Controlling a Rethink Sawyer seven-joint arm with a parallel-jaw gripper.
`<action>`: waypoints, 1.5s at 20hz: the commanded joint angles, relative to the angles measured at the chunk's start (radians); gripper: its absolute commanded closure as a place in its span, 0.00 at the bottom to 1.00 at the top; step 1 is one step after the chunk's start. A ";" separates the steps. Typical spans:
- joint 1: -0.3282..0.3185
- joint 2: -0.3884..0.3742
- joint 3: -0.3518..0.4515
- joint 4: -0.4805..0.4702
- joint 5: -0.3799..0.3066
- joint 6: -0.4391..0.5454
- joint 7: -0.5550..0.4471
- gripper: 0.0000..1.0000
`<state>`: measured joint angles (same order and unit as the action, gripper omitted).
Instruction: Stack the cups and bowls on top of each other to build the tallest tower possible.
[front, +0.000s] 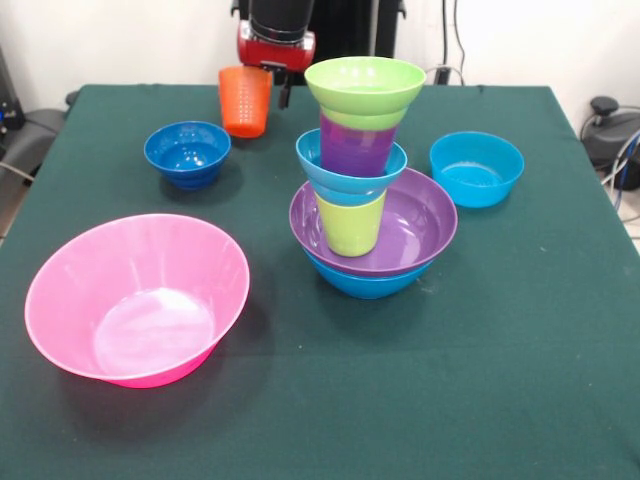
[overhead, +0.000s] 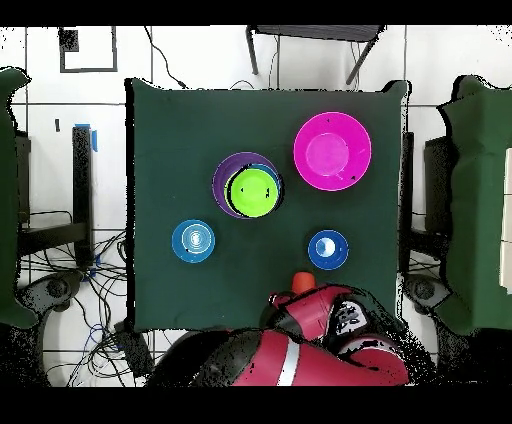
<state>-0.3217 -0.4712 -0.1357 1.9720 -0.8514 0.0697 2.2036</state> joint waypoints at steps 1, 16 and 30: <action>0.013 0.020 0.032 -0.054 -0.021 -0.061 0.047 0.00; -0.082 -0.037 0.113 -0.039 -0.043 0.021 -0.049 0.00; -0.149 -0.062 0.196 -0.029 -0.038 0.067 -0.093 0.00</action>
<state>-0.4451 -0.5307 -0.1059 1.9721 -0.8518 0.0583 2.2036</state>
